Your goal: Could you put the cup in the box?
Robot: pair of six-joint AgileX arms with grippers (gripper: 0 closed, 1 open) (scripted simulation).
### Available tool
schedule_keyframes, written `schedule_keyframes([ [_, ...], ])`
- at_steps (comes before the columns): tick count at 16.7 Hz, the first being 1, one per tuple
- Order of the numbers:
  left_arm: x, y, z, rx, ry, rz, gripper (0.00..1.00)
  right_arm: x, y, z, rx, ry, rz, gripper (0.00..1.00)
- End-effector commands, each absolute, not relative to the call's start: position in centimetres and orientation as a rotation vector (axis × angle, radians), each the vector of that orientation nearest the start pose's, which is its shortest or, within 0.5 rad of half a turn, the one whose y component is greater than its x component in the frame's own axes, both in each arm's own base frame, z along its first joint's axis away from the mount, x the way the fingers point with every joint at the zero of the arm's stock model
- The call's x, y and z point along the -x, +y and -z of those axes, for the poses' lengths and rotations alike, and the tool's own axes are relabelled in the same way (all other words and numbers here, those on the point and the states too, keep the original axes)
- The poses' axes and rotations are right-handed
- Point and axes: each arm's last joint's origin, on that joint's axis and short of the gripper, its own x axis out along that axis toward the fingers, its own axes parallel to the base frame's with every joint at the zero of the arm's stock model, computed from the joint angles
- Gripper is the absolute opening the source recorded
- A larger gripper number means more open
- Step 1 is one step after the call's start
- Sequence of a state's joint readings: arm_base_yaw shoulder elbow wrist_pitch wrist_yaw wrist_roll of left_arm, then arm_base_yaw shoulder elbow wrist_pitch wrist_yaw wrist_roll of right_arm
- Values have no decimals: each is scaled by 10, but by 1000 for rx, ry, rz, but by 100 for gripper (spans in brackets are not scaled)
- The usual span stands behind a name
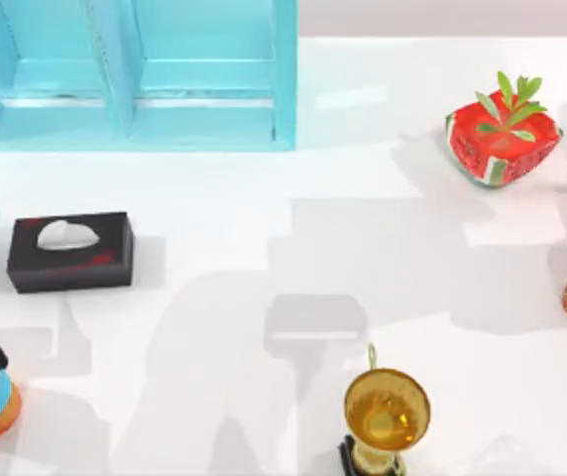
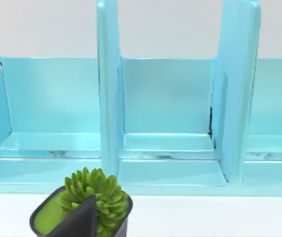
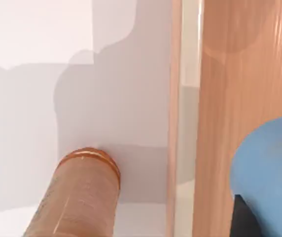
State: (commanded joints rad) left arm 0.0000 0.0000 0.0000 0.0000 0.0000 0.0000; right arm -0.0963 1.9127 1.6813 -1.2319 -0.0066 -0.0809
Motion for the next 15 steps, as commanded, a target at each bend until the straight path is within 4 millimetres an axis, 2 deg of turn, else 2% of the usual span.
schedule_keyframes([
  [2, -106, -1, -160, 0, 0, 0, 100, -345, -78, -264, -15, 1460, 4, 0],
  [5, -106, -1, -160, 0, 0, 0, 100, -306, -112, -275, -26, 1447, -6, 0],
  [7, -106, -1, -160, 0, 0, 0, 100, -295, -119, -277, -30, 1442, -10, 0],
  [12, -106, -1, -160, 0, 0, 0, 100, -296, -119, -276, -27, 1442, -10, 0],
  [15, -106, -1, -160, 0, 0, 0, 100, -298, -121, -260, -27, 1441, -10, 0],
])
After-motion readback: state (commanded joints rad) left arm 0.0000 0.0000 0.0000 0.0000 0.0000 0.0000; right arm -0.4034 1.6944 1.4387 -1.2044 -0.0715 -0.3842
